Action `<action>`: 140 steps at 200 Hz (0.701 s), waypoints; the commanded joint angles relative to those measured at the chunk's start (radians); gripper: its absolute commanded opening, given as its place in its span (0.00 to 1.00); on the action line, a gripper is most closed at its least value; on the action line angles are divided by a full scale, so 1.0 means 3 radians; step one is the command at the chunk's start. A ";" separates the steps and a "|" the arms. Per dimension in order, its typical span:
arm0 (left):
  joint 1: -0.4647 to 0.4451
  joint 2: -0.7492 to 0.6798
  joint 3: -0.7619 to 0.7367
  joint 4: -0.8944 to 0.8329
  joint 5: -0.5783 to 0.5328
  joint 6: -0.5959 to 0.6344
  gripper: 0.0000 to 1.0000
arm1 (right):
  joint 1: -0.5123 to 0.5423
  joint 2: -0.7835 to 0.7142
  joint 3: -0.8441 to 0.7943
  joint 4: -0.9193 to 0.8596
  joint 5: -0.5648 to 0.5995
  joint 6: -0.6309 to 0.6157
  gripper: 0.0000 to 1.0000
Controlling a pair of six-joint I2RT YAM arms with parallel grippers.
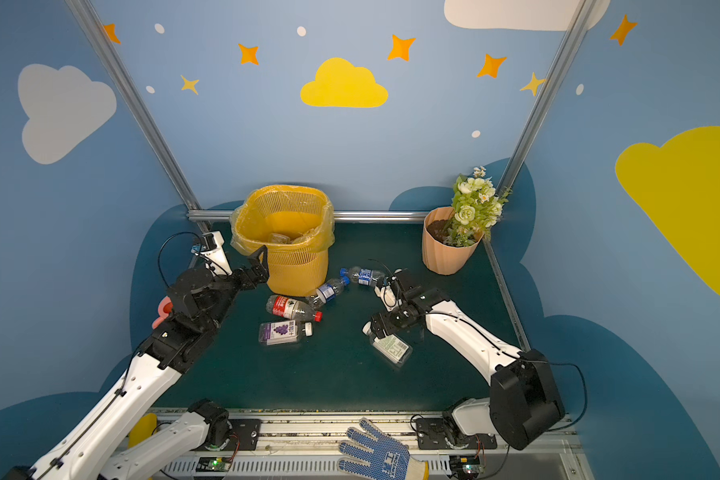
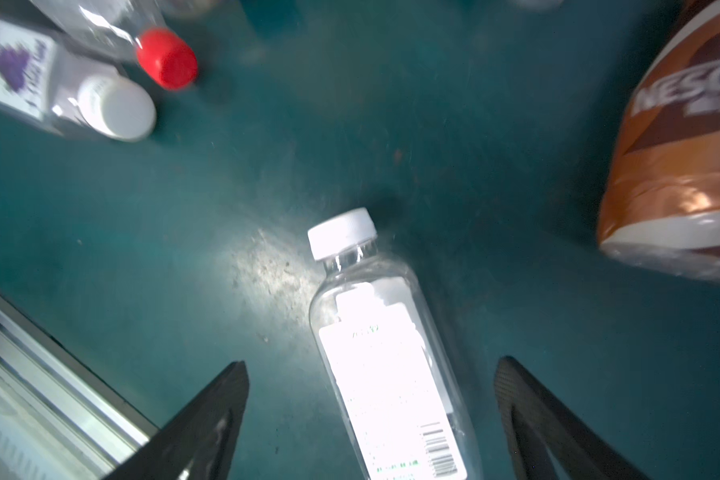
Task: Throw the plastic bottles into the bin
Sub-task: 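Hold the left gripper by the bin while the right reaches toward the other white-capped bottle, then lower the right gripper and close it on the white-capped clear bottle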
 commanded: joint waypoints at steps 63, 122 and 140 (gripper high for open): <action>-0.0003 0.0029 0.0062 0.0066 0.0057 -0.0026 1.00 | 0.0266 0.0536 0.0081 -0.0388 0.0377 0.0048 0.91; -0.0005 -0.0048 0.0023 -0.0002 0.0000 -0.0005 1.00 | 0.0419 0.0939 0.0291 -0.0513 0.0572 -0.0037 0.88; -0.0004 -0.0052 0.0010 -0.0007 -0.0016 -0.0003 1.00 | 0.0473 0.1029 0.0371 -0.0563 0.0666 -0.0069 0.84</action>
